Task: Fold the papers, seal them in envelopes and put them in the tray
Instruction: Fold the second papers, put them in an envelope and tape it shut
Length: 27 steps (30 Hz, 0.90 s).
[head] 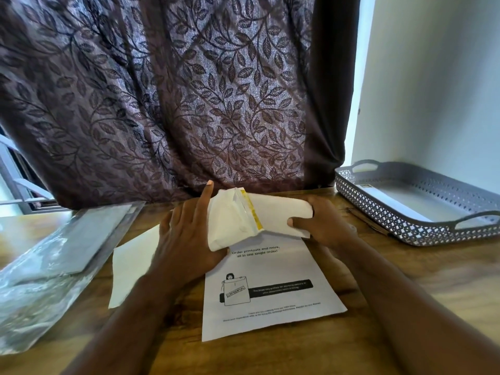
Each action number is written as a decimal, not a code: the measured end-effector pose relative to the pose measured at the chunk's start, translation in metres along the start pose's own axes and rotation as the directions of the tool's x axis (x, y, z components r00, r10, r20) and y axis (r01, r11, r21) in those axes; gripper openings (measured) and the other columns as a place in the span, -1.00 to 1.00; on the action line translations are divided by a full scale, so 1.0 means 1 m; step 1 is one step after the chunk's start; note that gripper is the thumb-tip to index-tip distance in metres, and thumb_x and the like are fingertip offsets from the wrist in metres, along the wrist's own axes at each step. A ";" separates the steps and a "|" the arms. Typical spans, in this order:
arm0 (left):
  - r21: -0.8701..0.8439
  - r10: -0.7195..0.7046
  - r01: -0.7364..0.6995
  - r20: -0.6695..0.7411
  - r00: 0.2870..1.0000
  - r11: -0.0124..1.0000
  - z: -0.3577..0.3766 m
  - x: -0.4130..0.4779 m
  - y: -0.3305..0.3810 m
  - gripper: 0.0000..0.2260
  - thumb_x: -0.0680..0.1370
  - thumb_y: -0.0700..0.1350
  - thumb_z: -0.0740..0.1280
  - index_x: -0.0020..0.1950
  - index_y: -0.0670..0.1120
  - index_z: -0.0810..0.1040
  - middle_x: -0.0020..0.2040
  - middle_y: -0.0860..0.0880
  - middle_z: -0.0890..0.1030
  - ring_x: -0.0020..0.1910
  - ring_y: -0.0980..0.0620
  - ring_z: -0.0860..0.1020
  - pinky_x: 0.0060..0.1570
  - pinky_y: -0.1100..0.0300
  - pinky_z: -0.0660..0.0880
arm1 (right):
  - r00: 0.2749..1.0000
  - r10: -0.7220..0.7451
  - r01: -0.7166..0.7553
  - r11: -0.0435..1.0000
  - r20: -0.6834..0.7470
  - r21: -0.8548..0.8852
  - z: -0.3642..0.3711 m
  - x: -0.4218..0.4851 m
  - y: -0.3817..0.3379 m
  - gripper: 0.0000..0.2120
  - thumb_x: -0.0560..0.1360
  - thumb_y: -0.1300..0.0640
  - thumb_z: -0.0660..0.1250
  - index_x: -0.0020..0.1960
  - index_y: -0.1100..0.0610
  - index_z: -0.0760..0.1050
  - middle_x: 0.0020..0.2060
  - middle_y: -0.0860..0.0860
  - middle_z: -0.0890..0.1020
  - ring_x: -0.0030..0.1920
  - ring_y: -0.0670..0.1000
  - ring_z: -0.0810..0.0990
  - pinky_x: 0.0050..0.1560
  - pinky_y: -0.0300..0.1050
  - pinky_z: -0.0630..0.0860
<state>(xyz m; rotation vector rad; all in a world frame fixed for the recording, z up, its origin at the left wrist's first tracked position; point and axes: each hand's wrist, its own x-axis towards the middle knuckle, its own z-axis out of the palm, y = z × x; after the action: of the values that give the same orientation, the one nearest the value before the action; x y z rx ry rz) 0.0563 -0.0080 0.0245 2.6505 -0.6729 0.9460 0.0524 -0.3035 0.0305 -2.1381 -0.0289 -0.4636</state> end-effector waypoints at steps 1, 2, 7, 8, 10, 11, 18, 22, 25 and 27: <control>-0.005 -0.012 0.012 -0.003 1.000 1.000 0.001 -0.001 -0.001 0.10 0.29 0.35 0.38 0.64 0.03 -0.13 0.35 -0.08 0.39 0.31 -0.15 0.37 0.27 -0.28 0.35 | 0.998 0.001 0.000 1.000 -0.063 0.007 -0.001 0.000 0.001 -0.55 0.41 0.18 0.56 0.24 0.17 0.51 0.06 0.03 0.61 0.07 0.05 0.59 -0.04 0.00 0.64; -0.007 -0.020 0.020 -0.003 1.000 1.000 0.003 -0.002 -0.001 0.09 0.29 0.34 0.37 0.64 0.03 -0.13 0.35 -0.08 0.39 0.30 -0.15 0.37 0.28 -0.28 0.34 | 0.993 0.002 0.000 1.000 -0.119 0.020 -0.004 0.000 0.003 -0.57 0.42 0.19 0.55 0.24 0.16 0.49 0.06 0.02 0.59 0.07 0.04 0.58 -0.10 -0.05 0.63; -0.022 -0.064 0.064 0.011 0.998 0.998 0.004 -0.001 -0.008 0.10 0.28 0.32 0.39 0.64 0.04 -0.15 0.36 -0.09 0.36 0.32 -0.17 0.37 0.31 -0.32 0.30 | 0.965 0.126 0.007 0.864 -0.230 0.504 -0.014 0.000 0.003 -0.75 0.56 0.27 0.38 0.21 0.11 0.45 0.12 0.13 0.61 -0.01 0.14 0.71 -0.18 0.20 0.69; -0.023 -0.075 0.076 0.016 0.997 0.997 0.003 -0.001 -0.009 0.11 0.28 0.32 0.40 0.64 0.04 -0.15 0.37 -0.10 0.36 0.34 -0.18 0.37 0.32 -0.33 0.29 | 0.960 0.135 0.030 0.819 -0.244 0.573 -0.016 -0.001 0.002 -0.77 0.58 0.27 0.35 0.20 0.09 0.46 0.11 0.13 0.63 -0.02 0.16 0.72 -0.21 0.15 0.70; -0.036 -0.102 0.103 0.016 0.995 0.994 0.003 -0.002 -0.011 0.11 0.28 0.35 0.38 0.63 0.03 -0.16 0.39 -0.11 0.35 0.36 -0.19 0.36 0.34 -0.34 0.27 | 0.955 0.135 0.076 0.752 -0.266 0.654 -0.019 -0.002 0.000 -0.77 0.59 0.28 0.33 0.19 0.03 0.50 0.09 0.09 0.65 -0.05 0.13 0.72 -0.33 -0.03 0.66; -0.042 -0.112 0.112 0.013 0.994 0.993 0.003 -0.002 -0.012 0.10 0.28 0.36 0.37 0.63 0.04 -0.16 0.40 -0.11 0.35 0.36 -0.19 0.36 0.34 -0.35 0.26 | 0.952 0.130 0.090 0.747 -0.277 0.659 -0.021 -0.002 -0.001 -0.74 0.59 0.28 0.33 0.20 0.00 0.52 0.10 0.06 0.64 0.00 0.12 0.71 -0.35 -0.06 0.64; -0.021 -0.120 0.121 0.024 0.992 0.992 0.003 -0.001 -0.013 0.14 0.26 0.40 0.37 0.62 0.02 -0.18 0.41 -0.11 0.34 0.36 -0.18 0.36 0.39 -0.28 0.23 | 0.957 0.075 0.137 0.735 -0.279 0.665 -0.027 -0.007 -0.011 -0.74 0.59 0.27 0.35 0.17 -0.04 0.57 0.00 -0.10 0.69 0.02 0.06 0.70 -0.38 -0.11 0.62; -0.027 -0.140 0.140 -0.008 0.990 0.990 0.000 -0.001 -0.013 0.14 0.24 0.42 0.34 0.62 0.02 -0.16 0.36 -0.13 0.37 0.32 -0.20 0.38 0.37 -0.31 0.24 | 0.962 0.000 0.150 0.836 -0.275 0.527 -0.023 -0.011 -0.014 -0.74 0.58 0.28 0.34 0.17 -0.01 0.57 0.00 -0.06 0.64 -0.03 -0.03 0.70 -0.45 -0.15 0.59; -0.009 -0.129 0.128 -0.023 0.991 0.992 0.000 -0.001 -0.013 0.15 0.23 0.41 0.36 0.63 0.01 -0.14 0.36 -0.12 0.36 0.31 -0.20 0.38 0.35 -0.34 0.26 | 0.958 -0.048 0.174 0.882 -0.283 0.439 -0.021 -0.010 -0.012 -0.74 0.57 0.30 0.35 0.18 0.01 0.57 0.04 -0.03 0.62 -0.07 -0.18 0.68 -0.47 -0.18 0.59; 0.005 -0.125 0.126 -0.032 0.992 0.992 0.001 0.000 -0.013 0.15 0.23 0.38 0.39 0.63 -0.01 -0.11 0.36 -0.13 0.37 0.32 -0.20 0.39 0.36 -0.35 0.27 | 0.956 -0.066 0.181 0.899 -0.286 0.399 -0.023 -0.009 -0.011 -0.74 0.57 0.30 0.36 0.16 -0.02 0.57 0.05 -0.06 0.60 -0.07 -0.23 0.66 -0.48 -0.18 0.59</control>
<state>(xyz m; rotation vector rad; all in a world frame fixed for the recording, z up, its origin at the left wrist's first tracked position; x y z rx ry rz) 0.0632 0.0031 0.0224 2.6430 -0.4901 0.9542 0.0343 -0.3143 0.0477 -1.6396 -0.1060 -0.7465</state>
